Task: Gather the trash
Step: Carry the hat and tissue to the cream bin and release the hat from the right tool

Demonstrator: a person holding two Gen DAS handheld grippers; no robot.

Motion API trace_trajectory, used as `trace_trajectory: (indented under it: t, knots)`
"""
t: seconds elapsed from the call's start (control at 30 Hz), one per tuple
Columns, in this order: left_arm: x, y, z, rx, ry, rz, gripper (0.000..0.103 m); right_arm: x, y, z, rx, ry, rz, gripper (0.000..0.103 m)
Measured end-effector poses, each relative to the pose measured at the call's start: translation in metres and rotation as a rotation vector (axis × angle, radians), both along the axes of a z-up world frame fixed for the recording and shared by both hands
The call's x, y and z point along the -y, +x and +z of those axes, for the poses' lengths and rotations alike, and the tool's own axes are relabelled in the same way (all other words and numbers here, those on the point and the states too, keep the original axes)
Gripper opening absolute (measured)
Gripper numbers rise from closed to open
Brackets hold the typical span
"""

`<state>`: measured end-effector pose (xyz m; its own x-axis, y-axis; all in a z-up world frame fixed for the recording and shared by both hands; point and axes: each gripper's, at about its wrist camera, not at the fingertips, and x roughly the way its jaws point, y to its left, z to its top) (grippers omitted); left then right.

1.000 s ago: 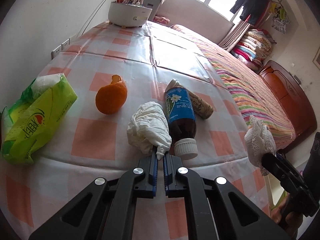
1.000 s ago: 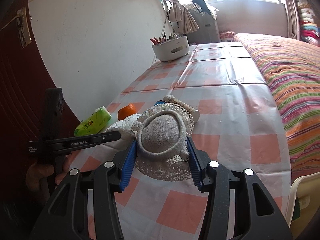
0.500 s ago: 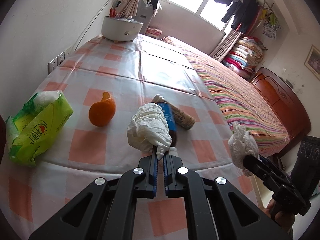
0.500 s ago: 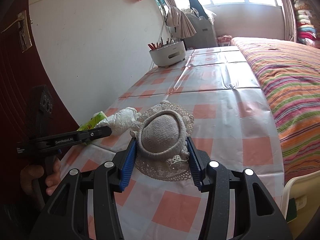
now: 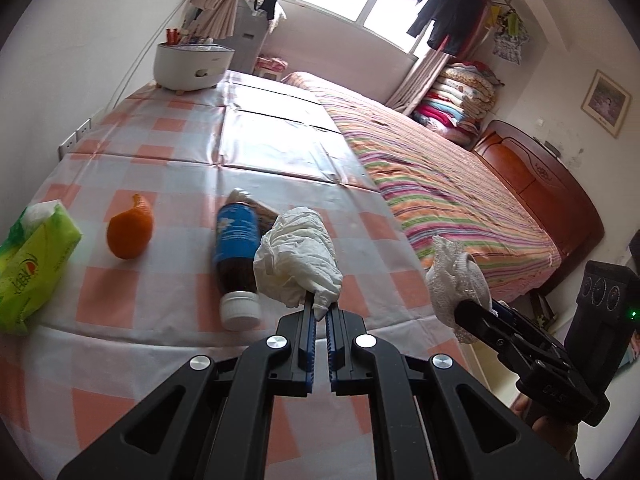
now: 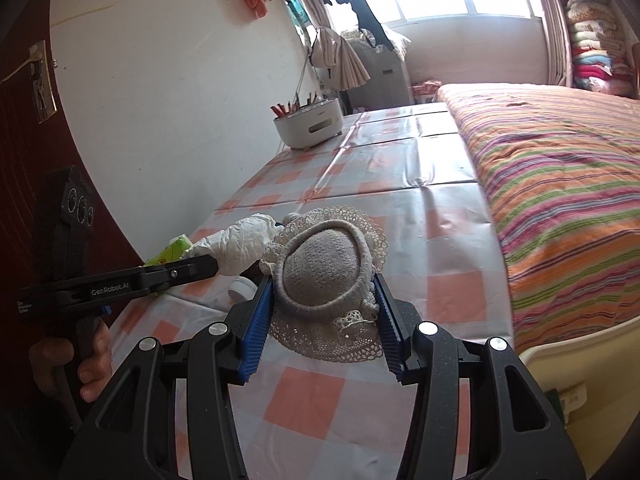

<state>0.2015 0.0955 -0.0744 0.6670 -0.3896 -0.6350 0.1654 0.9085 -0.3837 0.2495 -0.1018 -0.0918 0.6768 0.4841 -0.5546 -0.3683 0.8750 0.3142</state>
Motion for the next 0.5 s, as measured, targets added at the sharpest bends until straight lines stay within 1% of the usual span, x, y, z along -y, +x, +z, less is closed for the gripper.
trace_trajectory:
  t: [0.5]
  knots:
    - [0.09, -0.001, 0.002, -0.005, 0.005, -0.162, 0.005, 0.074, -0.021, 0.006, 0.036, -0.005, -0.152, 0.047]
